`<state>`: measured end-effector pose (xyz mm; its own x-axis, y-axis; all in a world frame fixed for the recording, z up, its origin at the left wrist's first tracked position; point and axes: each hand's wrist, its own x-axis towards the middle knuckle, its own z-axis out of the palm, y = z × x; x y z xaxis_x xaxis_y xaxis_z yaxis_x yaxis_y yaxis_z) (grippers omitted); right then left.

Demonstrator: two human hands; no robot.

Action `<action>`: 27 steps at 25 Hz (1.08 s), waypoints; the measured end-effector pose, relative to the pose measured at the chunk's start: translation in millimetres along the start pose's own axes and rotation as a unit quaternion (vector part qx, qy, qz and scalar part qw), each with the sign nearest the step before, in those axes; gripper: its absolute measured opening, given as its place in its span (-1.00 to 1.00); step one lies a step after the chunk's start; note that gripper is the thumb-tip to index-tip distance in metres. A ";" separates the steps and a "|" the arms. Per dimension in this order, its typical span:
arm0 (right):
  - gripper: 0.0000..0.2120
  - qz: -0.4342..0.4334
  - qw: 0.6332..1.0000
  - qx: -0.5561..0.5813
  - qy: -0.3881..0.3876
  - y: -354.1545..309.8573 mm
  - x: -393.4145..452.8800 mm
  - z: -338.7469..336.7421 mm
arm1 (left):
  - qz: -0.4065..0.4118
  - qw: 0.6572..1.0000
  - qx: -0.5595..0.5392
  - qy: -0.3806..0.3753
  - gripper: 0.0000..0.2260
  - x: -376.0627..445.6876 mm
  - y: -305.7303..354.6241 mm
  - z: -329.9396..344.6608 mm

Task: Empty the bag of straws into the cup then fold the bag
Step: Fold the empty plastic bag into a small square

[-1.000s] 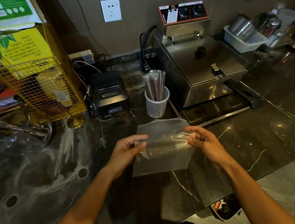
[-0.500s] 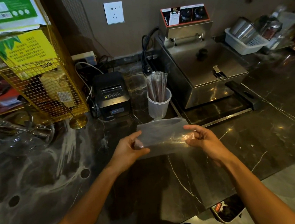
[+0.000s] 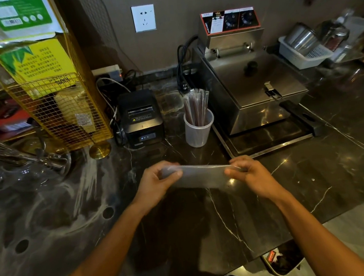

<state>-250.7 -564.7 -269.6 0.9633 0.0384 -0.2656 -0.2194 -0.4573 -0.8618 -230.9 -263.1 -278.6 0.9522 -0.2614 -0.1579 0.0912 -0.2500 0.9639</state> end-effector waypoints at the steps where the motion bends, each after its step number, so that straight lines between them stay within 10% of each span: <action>1: -0.87 0.000 1.000 0.014 -0.007 -2.5 -1.1 0.1 | 0.009 1.000 -0.012 0.007 -0.86 -0.7 1.5 1.8; 11: -0.85 -0.002 0.983 0.032 -0.180 -27.4 -7.1 16.4 | 0.002 0.999 0.033 -0.037 -0.86 8.2 18.4 13.4; 27: -0.81 0.069 0.960 0.265 -0.064 -19.2 -2.5 37.1 | -0.122 0.970 -0.210 -0.027 -0.69 -7.1 1.5 15.0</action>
<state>-254.6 -523.0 -268.4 0.9001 0.1347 -0.4143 -0.4235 0.0484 -0.9046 -241.8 -275.6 -279.2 0.8716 -0.2942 -0.3920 0.4330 0.0873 0.8972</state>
